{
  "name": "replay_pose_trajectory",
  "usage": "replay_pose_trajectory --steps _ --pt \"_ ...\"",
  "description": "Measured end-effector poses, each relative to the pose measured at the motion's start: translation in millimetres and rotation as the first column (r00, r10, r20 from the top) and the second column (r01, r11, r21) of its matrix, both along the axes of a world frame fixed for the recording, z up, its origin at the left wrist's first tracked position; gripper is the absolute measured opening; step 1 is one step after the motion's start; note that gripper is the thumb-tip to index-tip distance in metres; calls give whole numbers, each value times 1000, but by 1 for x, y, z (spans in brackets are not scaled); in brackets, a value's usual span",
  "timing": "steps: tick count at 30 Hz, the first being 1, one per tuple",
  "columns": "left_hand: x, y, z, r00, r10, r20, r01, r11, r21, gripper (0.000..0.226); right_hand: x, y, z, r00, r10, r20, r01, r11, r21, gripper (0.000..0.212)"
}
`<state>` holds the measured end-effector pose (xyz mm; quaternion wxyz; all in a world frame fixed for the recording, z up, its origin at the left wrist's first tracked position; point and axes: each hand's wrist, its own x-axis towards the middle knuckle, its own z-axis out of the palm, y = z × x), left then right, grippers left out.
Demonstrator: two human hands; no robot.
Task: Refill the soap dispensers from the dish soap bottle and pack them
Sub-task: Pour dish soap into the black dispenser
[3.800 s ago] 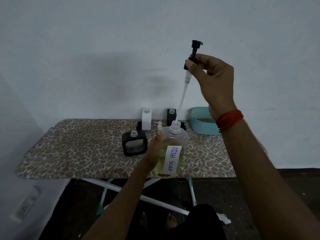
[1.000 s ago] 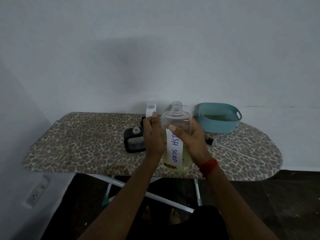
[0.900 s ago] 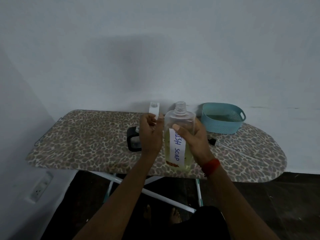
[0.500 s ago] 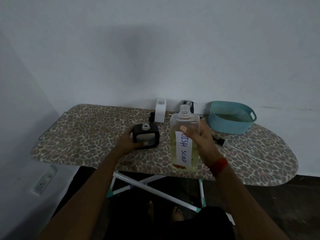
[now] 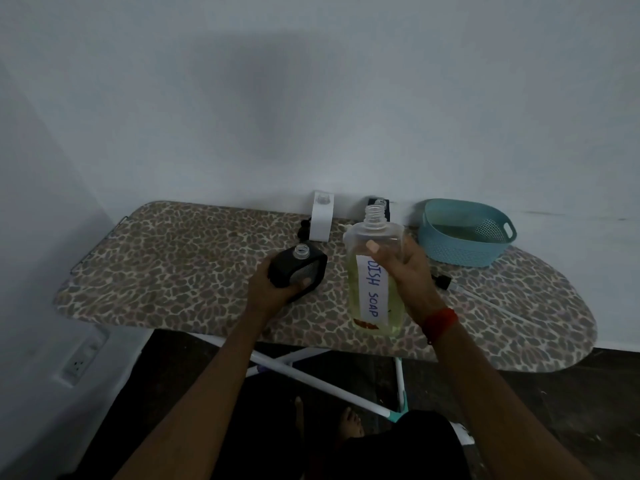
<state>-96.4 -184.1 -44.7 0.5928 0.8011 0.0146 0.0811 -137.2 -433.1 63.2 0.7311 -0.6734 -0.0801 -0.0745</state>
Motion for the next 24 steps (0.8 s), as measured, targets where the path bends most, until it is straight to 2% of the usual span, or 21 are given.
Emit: replay_pose_trajectory --steps 5,9,11,14,16,20,24 --pt "-7 6 -1 1000 -14 28 15 999 -32 49 1 -6 -5 1000 29 0 -29 999 -19 62" --pt "-16 15 -12 999 -26 26 29 995 -99 60 0 -9 -3 1000 26 11 -26 999 -21 62" --pt "-19 14 -11 999 -20 41 25 992 -122 58 0 -10 0 999 28 21 -27 999 -38 64" --pt "-17 12 2 999 -16 34 20 989 -143 31 -1 -12 8 998 55 35 -51 993 -107 69" --pt "-15 10 19 998 -62 19 65 974 -219 23 0 -16 17 995 92 42 -84 984 -159 62" --pt "-21 8 60 979 -202 38 199 881 -430 27 1 -26 38 987 145 74 -121 957 -262 58" --pt "-32 8 97 944 -320 77 321 843 -432 34 0 -37 63 975 195 106 -148 927 -344 47"
